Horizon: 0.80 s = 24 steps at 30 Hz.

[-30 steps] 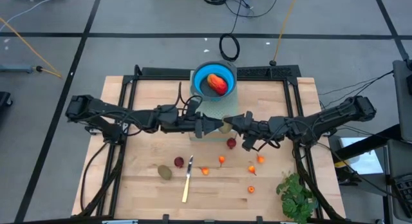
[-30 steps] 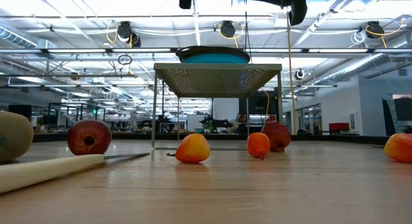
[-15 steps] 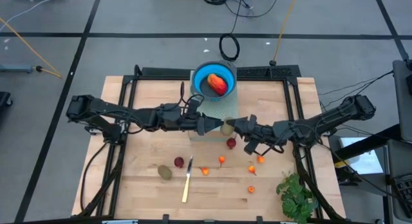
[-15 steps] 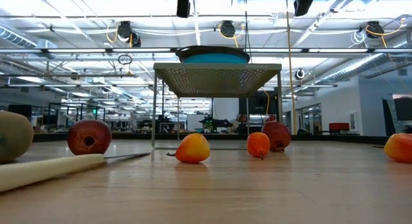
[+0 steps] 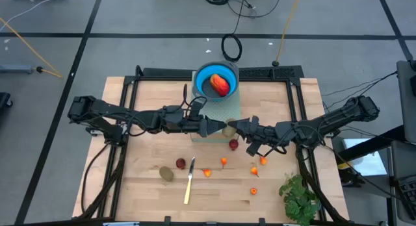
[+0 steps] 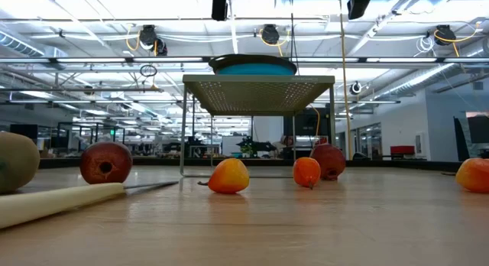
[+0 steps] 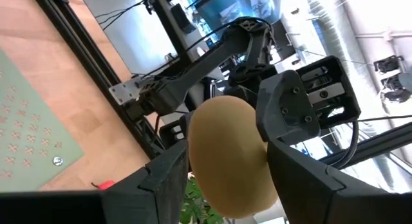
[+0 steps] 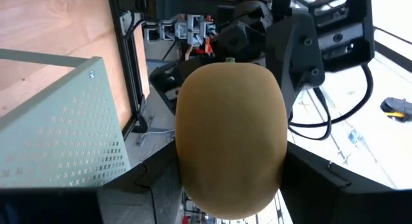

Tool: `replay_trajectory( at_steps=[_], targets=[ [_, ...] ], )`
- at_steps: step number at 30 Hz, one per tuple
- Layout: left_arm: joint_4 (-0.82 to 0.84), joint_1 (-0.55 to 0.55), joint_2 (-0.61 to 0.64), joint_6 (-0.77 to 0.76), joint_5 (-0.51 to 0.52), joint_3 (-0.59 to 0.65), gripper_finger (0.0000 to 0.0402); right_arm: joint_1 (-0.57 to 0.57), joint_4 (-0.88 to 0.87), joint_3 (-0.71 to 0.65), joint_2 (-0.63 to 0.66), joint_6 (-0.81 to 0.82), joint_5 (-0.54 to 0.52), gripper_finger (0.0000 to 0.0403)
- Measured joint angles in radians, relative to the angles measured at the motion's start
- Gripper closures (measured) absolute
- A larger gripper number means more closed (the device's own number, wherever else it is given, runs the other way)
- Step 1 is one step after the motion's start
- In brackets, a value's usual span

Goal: Pick & Place Fruit
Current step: Put the kiwi into the blue strainer bowl on the shelf

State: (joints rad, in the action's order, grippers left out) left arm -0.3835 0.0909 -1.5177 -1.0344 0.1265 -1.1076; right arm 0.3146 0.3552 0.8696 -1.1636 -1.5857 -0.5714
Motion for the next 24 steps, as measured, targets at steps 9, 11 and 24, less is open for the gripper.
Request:
replay_trajectory(
  at_steps=[9,11,24],
  targets=[
    [-0.011,0.005,-0.002,0.011,0.007,0.000,0.0190,-0.034,0.004,0.000,-0.008,-0.001,0.021,0.0197],
    [-0.003,-0.001,-0.002,0.010,0.007,0.000,0.0190,-0.034,0.013,0.000,-0.017,-0.001,0.018,0.0197],
    [0.019,-0.003,0.005,0.003,0.023,0.000,0.0190,-0.068,0.014,0.040,-0.076,-0.008,0.011,0.0197]
  ],
)
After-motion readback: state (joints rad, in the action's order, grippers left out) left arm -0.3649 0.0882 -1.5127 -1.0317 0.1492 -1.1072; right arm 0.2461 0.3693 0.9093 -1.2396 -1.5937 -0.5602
